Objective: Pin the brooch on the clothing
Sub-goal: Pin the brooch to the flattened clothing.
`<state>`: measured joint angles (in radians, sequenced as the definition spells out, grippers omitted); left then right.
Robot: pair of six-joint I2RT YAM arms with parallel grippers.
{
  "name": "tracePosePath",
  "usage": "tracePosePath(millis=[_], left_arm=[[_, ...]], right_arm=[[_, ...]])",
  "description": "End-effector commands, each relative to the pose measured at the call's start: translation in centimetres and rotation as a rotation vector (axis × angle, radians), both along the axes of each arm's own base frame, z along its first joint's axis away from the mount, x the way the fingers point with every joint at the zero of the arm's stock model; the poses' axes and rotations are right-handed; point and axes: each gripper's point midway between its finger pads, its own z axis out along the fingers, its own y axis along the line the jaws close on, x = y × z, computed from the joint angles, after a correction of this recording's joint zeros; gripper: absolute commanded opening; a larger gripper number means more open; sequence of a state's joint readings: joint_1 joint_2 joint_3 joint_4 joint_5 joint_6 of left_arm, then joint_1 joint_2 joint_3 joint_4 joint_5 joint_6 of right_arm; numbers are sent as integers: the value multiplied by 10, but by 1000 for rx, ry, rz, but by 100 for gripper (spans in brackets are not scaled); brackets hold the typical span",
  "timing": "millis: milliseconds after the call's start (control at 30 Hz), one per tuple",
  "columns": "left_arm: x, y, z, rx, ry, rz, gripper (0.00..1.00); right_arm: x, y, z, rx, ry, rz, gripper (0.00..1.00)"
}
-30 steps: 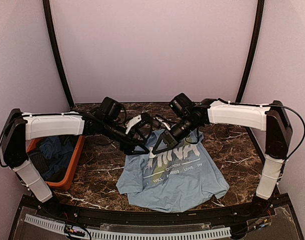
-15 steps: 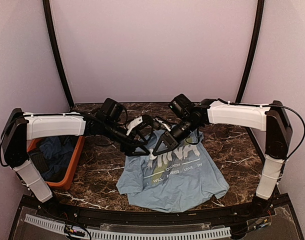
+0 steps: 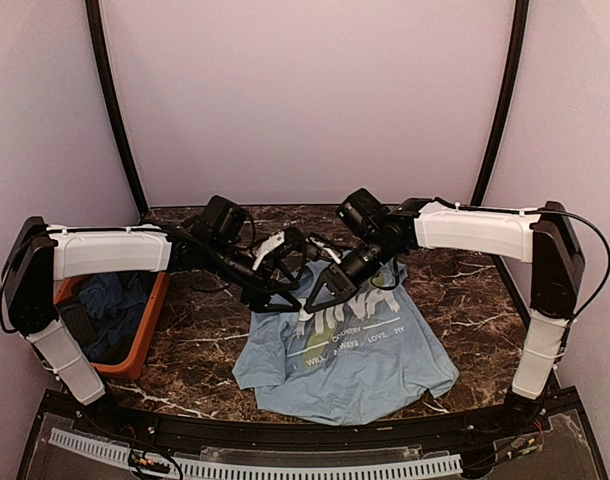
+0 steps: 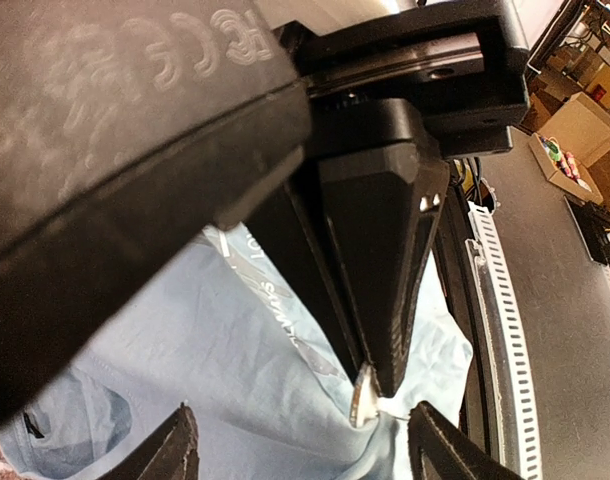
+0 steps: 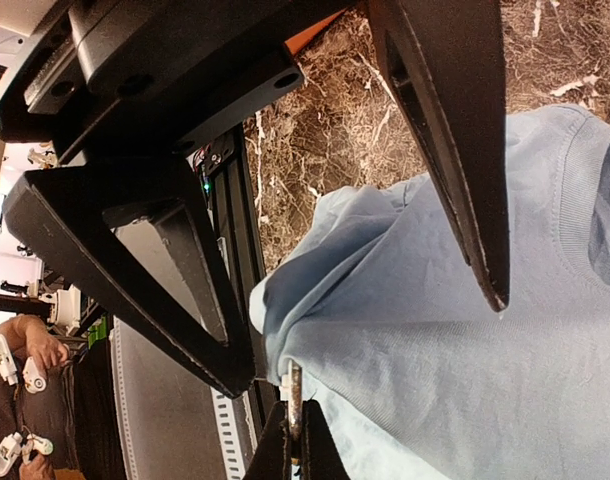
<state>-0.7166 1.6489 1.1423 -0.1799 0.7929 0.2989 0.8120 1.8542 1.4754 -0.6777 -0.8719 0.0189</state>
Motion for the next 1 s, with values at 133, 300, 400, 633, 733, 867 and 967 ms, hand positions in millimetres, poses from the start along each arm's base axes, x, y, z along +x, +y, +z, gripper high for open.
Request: tracePosePath(millis=[133,300,400,633,733,867,967], left_arm=[[-4,0,-1,-2,16,-11,70],[-4,0,-5,17,13,-7,69],[-3,1,-7,37,8,-6,67],[-3,1,-11,58,-7,-3,66],[-3,0,-11,59,-4,-3,66],[-6,-2,-13,60,-3,-10,67],[-9,-4,-13,59,-5,-20,68]], right_arm=[[-5,6,26,68,-33,33,0],[-5,6,27,72,-33,33,0],[-5,6,28,73,-34,33,0],[-6,6,28,73,-33,34,0],[-6,6,27,70,-34,34,0],[-6,7,26,67,-35,34,0],[-4,7,24,61,-39,30,0]])
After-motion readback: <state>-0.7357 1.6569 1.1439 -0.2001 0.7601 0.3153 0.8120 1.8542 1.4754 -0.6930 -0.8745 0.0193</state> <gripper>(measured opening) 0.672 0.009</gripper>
